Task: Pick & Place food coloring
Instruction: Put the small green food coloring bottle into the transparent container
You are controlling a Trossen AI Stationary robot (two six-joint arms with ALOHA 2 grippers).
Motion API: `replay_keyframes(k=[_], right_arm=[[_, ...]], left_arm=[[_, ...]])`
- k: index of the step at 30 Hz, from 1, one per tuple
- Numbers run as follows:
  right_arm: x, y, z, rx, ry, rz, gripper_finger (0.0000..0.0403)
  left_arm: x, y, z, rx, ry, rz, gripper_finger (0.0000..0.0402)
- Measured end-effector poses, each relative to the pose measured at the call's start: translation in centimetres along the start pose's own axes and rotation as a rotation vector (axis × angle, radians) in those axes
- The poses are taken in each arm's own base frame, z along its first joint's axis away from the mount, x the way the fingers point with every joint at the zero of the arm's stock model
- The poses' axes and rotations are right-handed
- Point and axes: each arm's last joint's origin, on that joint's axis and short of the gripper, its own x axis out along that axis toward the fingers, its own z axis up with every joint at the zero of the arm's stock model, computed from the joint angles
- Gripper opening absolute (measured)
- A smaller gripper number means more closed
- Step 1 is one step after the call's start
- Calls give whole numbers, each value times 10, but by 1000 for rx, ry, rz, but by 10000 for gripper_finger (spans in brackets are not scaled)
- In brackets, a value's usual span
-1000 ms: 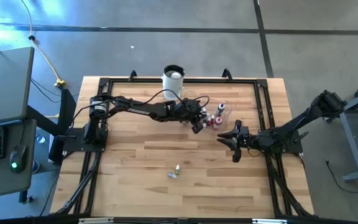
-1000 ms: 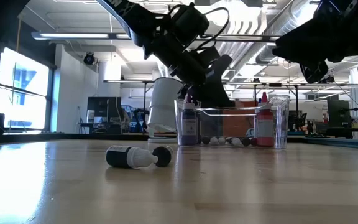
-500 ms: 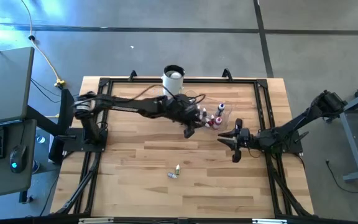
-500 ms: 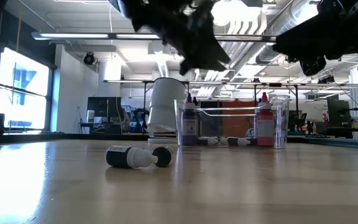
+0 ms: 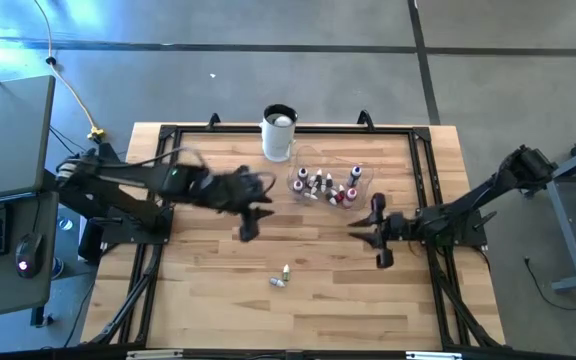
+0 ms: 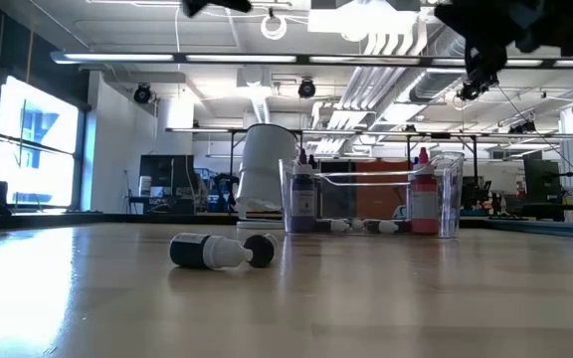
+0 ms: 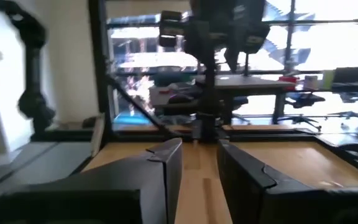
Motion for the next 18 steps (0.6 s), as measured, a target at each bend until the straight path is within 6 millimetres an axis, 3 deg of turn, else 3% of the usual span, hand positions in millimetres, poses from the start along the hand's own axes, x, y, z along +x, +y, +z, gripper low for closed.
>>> replay_keyframes(k=[4, 9, 18], right_arm=[[36, 18, 6, -87, 80, 76, 94], [93, 45, 2, -303, 175, 122, 94], [156, 66, -24, -358, 391, 155, 95]], left_arm=[[-15, -26, -25, -14, -21, 85, 138], [-16, -50, -59, -23, -18, 138, 138], [2, -64, -110, -84, 55, 136, 138]])
